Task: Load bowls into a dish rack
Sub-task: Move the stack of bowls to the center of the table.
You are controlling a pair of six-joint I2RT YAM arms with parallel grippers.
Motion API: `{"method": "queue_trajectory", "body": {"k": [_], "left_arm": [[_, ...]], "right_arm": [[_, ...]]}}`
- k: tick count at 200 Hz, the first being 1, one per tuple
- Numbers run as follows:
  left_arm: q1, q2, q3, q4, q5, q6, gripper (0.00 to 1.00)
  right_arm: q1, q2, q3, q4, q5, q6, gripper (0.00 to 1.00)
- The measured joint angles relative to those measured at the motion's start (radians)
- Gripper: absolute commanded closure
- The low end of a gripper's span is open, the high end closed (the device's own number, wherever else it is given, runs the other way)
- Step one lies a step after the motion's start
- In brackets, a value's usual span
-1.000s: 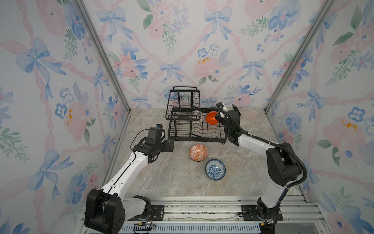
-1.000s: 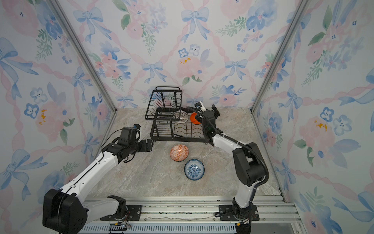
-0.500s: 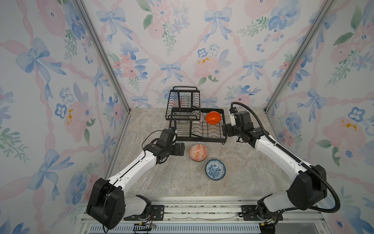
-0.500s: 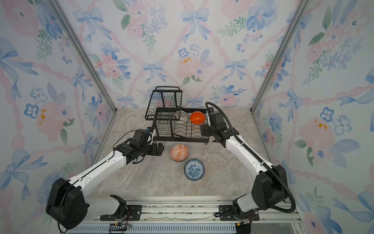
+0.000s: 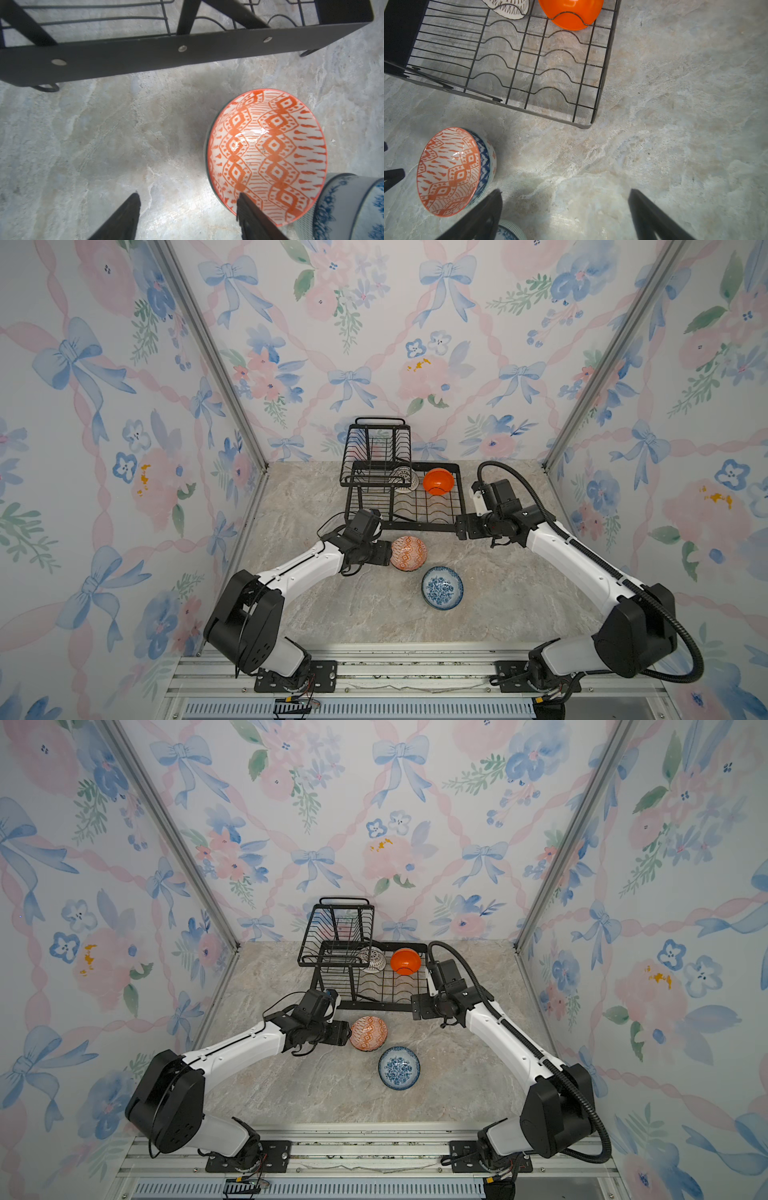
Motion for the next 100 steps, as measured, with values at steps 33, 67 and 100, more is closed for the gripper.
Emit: {"method": "queue_trajectory", "body": {"k": [33, 67, 100], "left_arm": [[-0.018, 0.027, 0.017, 0.016, 0.003, -0.006, 0.5], [-0.03, 0.056, 0.04, 0.018, 0.002, -0.006, 0.53], [-0.031, 0.093, 0.086, 0.018, -0.011, 0.009, 0.65]], "right_arm": [[0.001, 0.021, -0.001, 0.003, -0.018, 0.003, 0.03], [0.001, 0.041, -0.012, 0.011, -0.029, 0.003, 0.03], [0.001, 0.047, -0.013, 0.018, -0.034, 0.003, 0.03]]}}
